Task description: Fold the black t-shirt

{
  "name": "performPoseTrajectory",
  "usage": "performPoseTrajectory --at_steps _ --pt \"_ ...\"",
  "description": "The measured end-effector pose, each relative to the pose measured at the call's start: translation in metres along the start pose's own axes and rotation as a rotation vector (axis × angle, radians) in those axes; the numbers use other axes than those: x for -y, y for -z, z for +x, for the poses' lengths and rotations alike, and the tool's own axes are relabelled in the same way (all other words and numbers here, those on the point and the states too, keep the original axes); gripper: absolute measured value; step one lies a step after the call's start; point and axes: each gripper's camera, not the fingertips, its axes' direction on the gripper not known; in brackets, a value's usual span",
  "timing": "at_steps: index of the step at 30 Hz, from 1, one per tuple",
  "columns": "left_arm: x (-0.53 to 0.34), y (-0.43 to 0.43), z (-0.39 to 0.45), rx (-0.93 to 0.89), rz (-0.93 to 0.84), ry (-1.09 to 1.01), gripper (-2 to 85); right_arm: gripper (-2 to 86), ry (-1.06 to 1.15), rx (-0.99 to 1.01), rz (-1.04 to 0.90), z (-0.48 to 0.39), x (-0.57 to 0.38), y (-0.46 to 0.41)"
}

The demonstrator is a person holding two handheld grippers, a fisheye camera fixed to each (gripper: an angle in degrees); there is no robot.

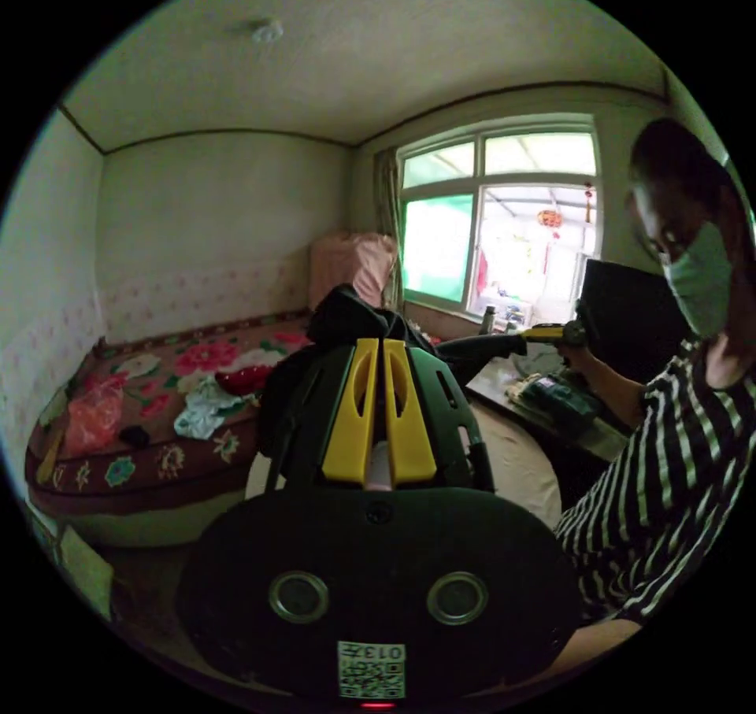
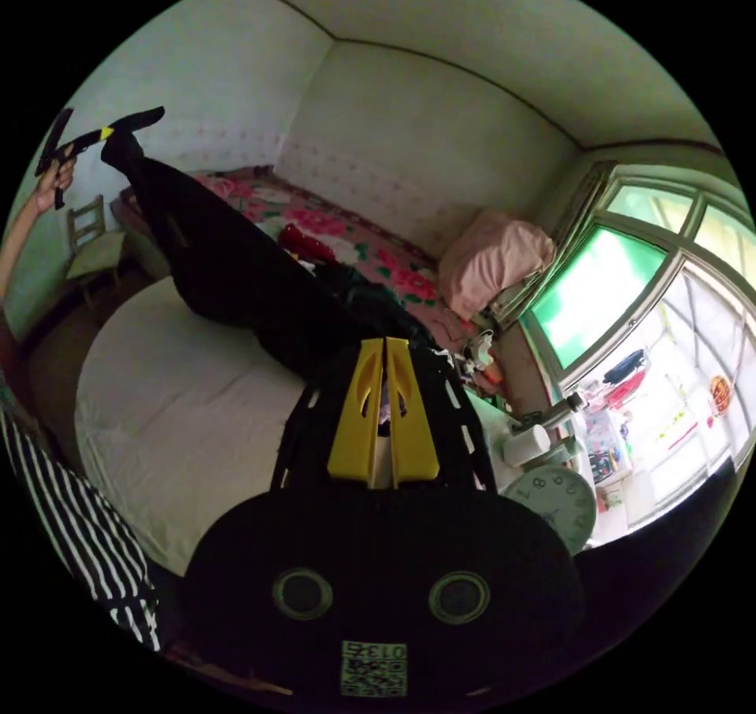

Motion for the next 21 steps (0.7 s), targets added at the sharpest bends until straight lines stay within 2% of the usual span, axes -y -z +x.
performPoseTrajectory --at_steps 4,9,13,16,21 --pt "-0.057 0.028 0.000 -0.070 -0.021 0.105 0.0 0.4 0.014 0.111 -0.093 -0.021 -0.058 0.012" --pt "-0.149 -0.001 -0.015 -0.126 -0.297 0.339 0.0 0.5 -0.059 0.266 -0.326 -0.049 -0.119 -0.030" --pt "-0.225 -0.045 -0.033 -0.112 -0.548 0.535 0.0 0.6 -0.032 0.335 -0.518 -0.085 -0.162 -0.088" --pt "-0.248 -0.067 -0.038 -0.118 -0.650 0.570 0.0 0.6 0.077 0.354 -0.648 -0.116 -0.185 -0.115" --pt "-0.257 -0.075 -0.047 -0.159 -0.704 0.596 0.0 0.6 0.084 0.368 -0.684 -0.129 -0.202 -0.120"
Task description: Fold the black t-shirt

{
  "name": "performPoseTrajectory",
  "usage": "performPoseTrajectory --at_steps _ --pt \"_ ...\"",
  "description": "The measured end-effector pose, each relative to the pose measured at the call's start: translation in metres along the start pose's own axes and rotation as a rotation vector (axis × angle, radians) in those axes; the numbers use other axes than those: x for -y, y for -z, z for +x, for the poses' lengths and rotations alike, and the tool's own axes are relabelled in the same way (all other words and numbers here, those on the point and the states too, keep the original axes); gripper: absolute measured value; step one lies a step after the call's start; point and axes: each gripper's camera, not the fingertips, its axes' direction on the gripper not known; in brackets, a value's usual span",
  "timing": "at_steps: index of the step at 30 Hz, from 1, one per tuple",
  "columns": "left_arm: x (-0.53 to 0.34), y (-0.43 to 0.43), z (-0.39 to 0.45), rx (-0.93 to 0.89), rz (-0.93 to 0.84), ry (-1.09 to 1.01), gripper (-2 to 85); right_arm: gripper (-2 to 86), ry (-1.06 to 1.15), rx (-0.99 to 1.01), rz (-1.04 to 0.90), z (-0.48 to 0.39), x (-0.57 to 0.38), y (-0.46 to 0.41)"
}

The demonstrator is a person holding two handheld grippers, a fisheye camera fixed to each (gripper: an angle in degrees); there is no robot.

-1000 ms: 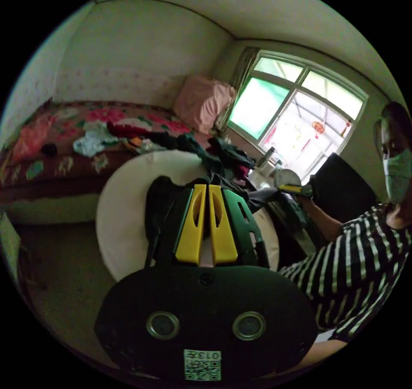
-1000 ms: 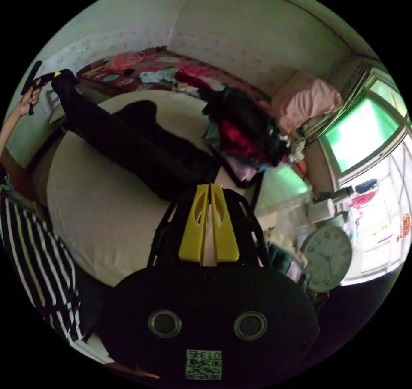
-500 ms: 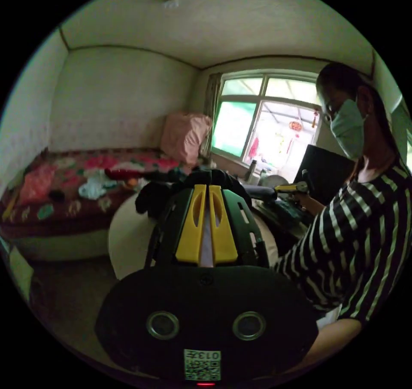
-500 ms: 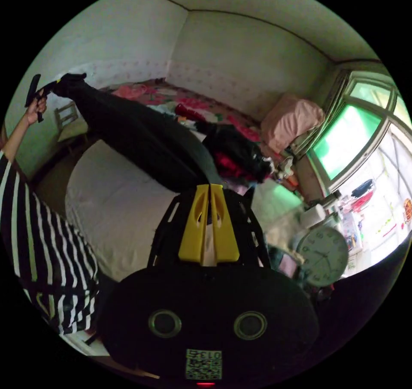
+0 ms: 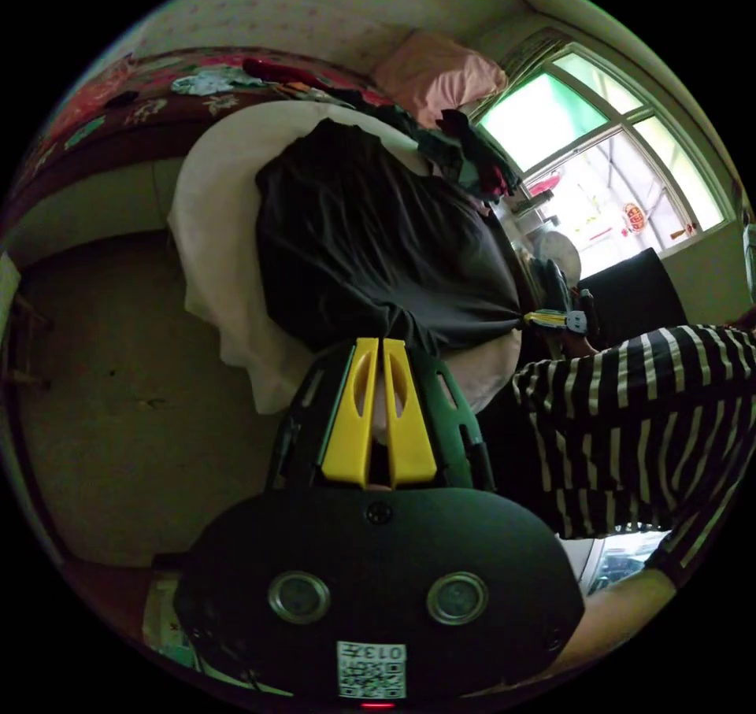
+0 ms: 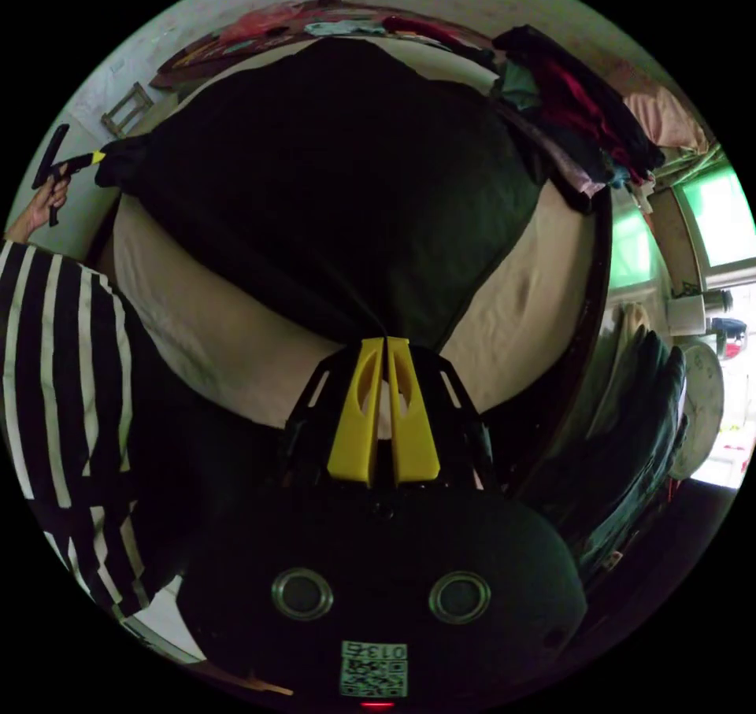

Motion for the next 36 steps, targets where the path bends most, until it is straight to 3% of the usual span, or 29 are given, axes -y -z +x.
performPoseTrajectory --at_steps 5,10,18,22,23,25,30,36 --pt "0.016 -0.019 -0.011 -0.032 -0.078 0.041 0.0 0.6 -0.055 0.015 -0.011 0.011 -0.001 -0.014" --pt "0.055 -0.026 0.009 -0.020 -0.141 -0.089 0.1 0.5 -0.051 0.027 -0.001 0.027 0.013 -0.007" --pt "0.167 -0.035 0.021 0.038 -0.057 -0.205 1.0 1.1 -0.062 -0.031 0.074 0.075 0.071 -0.013" --pt "0.230 -0.058 0.012 0.176 0.052 -0.037 6.1 3.3 -0.231 -0.006 0.049 0.120 0.113 -0.042" --pt "0.240 -0.066 0.007 0.178 0.071 0.020 11.3 3.8 -0.268 0.015 0.044 0.127 0.116 -0.046" --pt "0.248 -0.076 0.001 0.150 0.033 0.088 12.9 6.2 -0.394 0.100 0.081 0.152 0.115 -0.050" --pt "0.239 -0.093 0.018 0.283 0.024 0.068 13.0 7.6 -0.403 0.062 0.193 0.158 0.086 -0.049" --pt "0.235 -0.144 0.053 0.453 -0.099 0.004 14.1 8.3 -0.385 0.163 0.117 0.151 0.070 -0.091"
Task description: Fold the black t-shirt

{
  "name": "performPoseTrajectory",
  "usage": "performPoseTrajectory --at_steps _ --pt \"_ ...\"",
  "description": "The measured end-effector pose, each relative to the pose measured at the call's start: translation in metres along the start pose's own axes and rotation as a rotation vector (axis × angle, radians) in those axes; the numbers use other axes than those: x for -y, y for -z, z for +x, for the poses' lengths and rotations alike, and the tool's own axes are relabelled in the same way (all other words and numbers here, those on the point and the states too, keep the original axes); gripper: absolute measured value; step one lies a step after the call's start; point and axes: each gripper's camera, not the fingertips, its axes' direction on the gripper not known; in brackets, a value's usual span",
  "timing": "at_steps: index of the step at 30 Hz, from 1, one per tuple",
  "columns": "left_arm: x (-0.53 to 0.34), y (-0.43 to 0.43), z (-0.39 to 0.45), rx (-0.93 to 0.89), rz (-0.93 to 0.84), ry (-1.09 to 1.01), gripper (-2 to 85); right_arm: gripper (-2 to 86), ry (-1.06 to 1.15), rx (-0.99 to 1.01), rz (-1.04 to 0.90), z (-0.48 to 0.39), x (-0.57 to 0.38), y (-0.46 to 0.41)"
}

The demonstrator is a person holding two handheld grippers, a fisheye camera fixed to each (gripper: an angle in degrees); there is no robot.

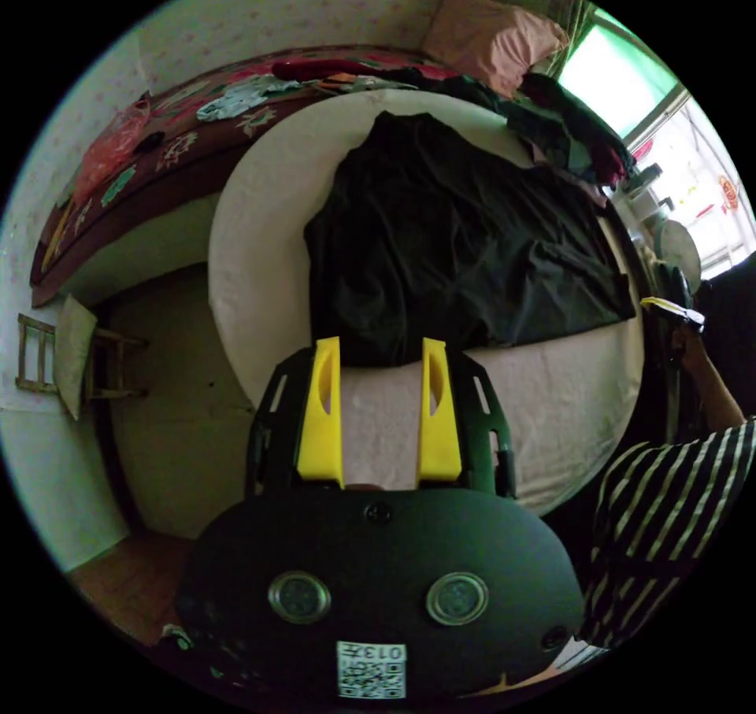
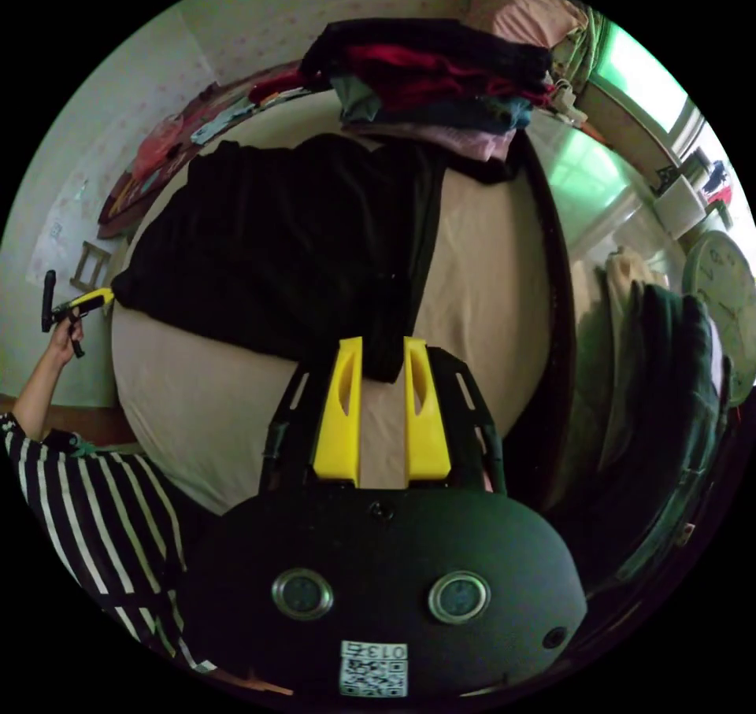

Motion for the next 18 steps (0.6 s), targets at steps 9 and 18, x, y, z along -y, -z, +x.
performPoseTrajectory --at_steps 9,18 --pt "0.042 -0.038 0.049 0.132 -0.148 -0.024 2.7 3.5 0.007 -0.104 -0.094 0.001 0.021 -0.044" --pt "0.069 -0.007 0.078 0.069 -0.135 -0.146 0.4 1.4 0.103 -0.112 -0.023 0.014 0.027 -0.020"
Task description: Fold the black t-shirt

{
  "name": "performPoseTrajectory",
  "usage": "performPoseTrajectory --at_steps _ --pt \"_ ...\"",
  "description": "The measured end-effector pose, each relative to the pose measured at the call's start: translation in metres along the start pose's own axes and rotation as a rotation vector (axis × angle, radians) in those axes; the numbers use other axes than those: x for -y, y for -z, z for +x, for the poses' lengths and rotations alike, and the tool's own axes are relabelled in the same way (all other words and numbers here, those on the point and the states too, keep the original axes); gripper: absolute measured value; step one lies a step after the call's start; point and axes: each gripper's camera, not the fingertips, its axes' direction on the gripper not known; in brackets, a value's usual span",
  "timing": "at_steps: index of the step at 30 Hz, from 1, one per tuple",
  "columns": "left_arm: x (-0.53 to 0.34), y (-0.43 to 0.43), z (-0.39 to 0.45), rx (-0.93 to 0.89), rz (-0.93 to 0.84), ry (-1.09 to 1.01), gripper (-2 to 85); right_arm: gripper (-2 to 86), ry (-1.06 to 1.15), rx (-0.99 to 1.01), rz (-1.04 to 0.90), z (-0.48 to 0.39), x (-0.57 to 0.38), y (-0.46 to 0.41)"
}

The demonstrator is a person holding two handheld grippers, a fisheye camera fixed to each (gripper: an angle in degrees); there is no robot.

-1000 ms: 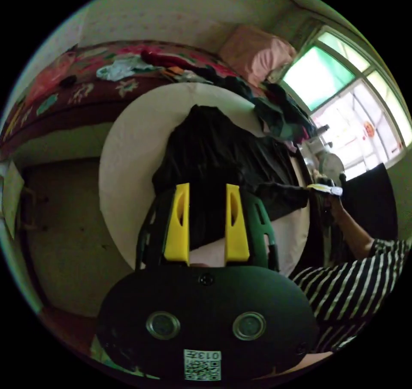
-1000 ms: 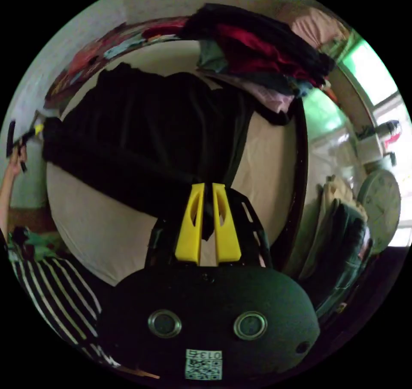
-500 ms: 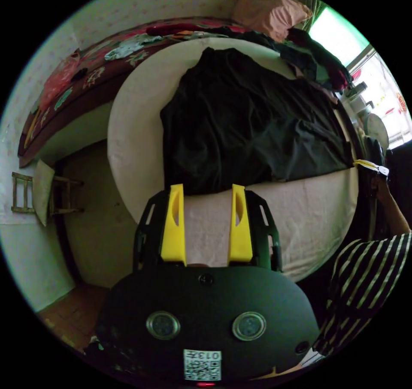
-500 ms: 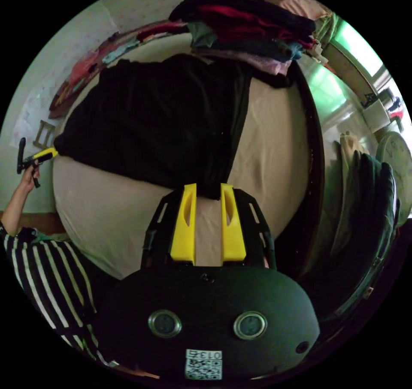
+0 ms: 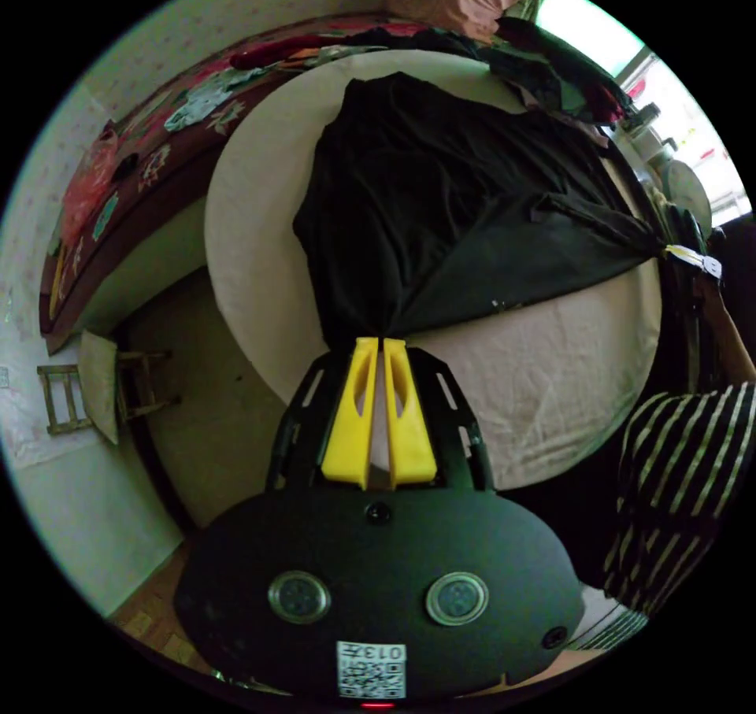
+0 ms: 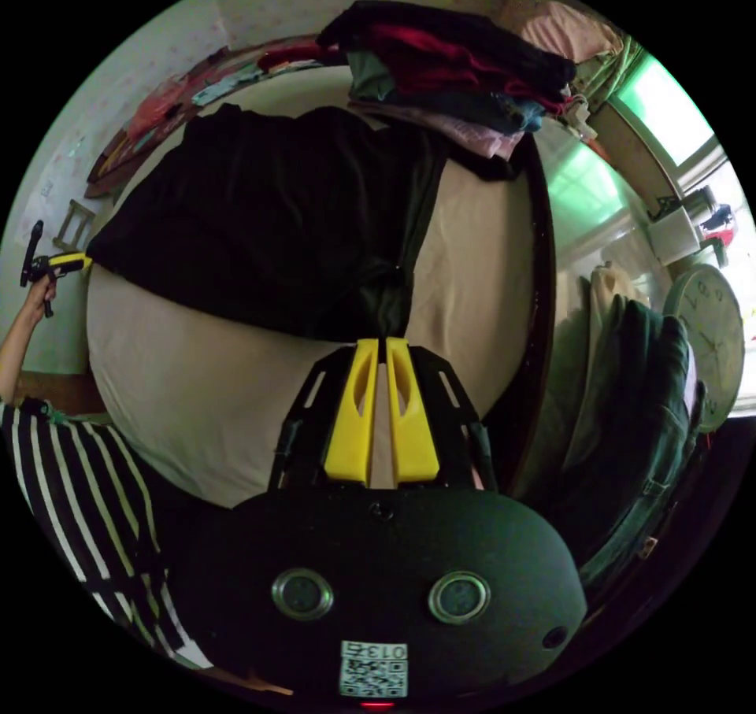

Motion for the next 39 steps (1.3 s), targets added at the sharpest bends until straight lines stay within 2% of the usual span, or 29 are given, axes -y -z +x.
performPoseTrajectory --at_steps 5,11,13,16,19,23,27,31,39 --pt "-0.001 0.006 0.011 -0.045 -0.006 -0.053 0.4 1.5 -0.003 0.065 0.030 0.016 -0.010 0.003" --pt "-0.002 -0.044 0.027 -0.068 -0.200 0.021 1.1 3.3 0.005 0.067 -0.181 0.013 -0.007 -0.051" --pt "-0.008 -0.042 0.032 -0.054 -0.175 0.040 2.1 4.8 -0.010 -0.019 -0.212 0.014 -0.012 -0.049" --pt "-0.016 -0.024 0.036 -0.030 -0.088 0.100 4.0 6.8 0.005 -0.088 -0.132 0.013 -0.016 -0.028" --pt "-0.005 0.000 0.050 0.016 0.083 0.108 5.8 7.9 0.121 -0.052 -0.007 -0.008 -0.006 -0.015" --pt "0.045 -0.003 0.090 0.023 0.148 0.032 6.6 9.5 0.295 -0.015 0.012 -0.043 0.019 -0.030" --pt "0.085 -0.022 0.121 0.001 0.130 -0.017 6.6 8.1 0.482 -0.031 -0.124 -0.066 0.032 -0.067" --pt "0.113 -0.047 0.145 0.007 0.051 -0.073 5.4 2.3 0.443 -0.041 -0.089 -0.054 0.041 -0.059" --pt "0.134 -0.064 0.161 0.003 -0.011 -0.088 1.9 1.1 0.446 0.094 -0.162 -0.025 0.081 -0.037"
